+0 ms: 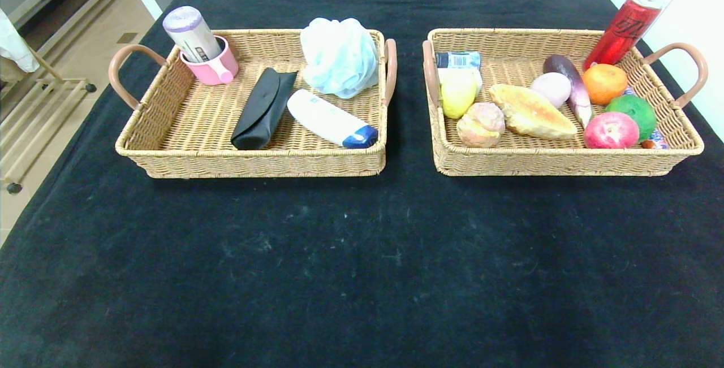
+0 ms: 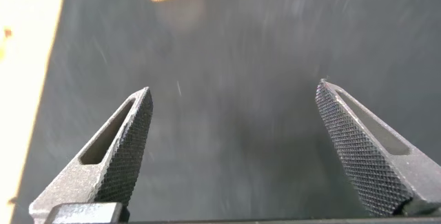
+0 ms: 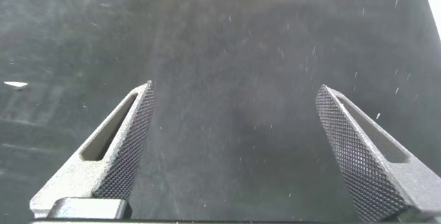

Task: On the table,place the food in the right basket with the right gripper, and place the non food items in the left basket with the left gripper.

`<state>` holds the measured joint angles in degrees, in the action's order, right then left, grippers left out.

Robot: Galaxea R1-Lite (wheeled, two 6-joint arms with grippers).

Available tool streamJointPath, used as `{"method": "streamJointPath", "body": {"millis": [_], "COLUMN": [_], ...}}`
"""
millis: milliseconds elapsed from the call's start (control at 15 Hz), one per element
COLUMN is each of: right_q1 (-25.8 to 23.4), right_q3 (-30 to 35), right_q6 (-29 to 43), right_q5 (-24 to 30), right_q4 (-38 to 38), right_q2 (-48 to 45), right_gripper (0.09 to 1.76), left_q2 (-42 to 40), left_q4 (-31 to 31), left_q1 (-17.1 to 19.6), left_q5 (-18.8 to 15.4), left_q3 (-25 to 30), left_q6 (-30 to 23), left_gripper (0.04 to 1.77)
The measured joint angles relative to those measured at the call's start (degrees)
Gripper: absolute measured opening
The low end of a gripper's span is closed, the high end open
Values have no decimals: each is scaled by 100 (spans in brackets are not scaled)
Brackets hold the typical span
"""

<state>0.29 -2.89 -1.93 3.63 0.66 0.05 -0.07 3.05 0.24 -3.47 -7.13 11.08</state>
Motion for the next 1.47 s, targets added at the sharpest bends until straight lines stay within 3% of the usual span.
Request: {"method": "streamJointPath", "body": {"millis": [200,667,1467], "right_q1": [4,4,4], "right_q3": [151,286,289], "right_q6": [9,162,162], "right_q5": [-223,-445,-440], "right_q4": [-20,-45,-56], "right_q2": [-7,-12,-12], "right_gripper": [170,171,171], "left_q2": [0,0,0], "left_q4": [-184,-217,-234], "left_q1": [0,0,0], "left_q5": [52,369,372], "left_q3": [571,686,689], "left_q6": [-243,-1143,-1170], "left_gripper": [172,172,172]}}
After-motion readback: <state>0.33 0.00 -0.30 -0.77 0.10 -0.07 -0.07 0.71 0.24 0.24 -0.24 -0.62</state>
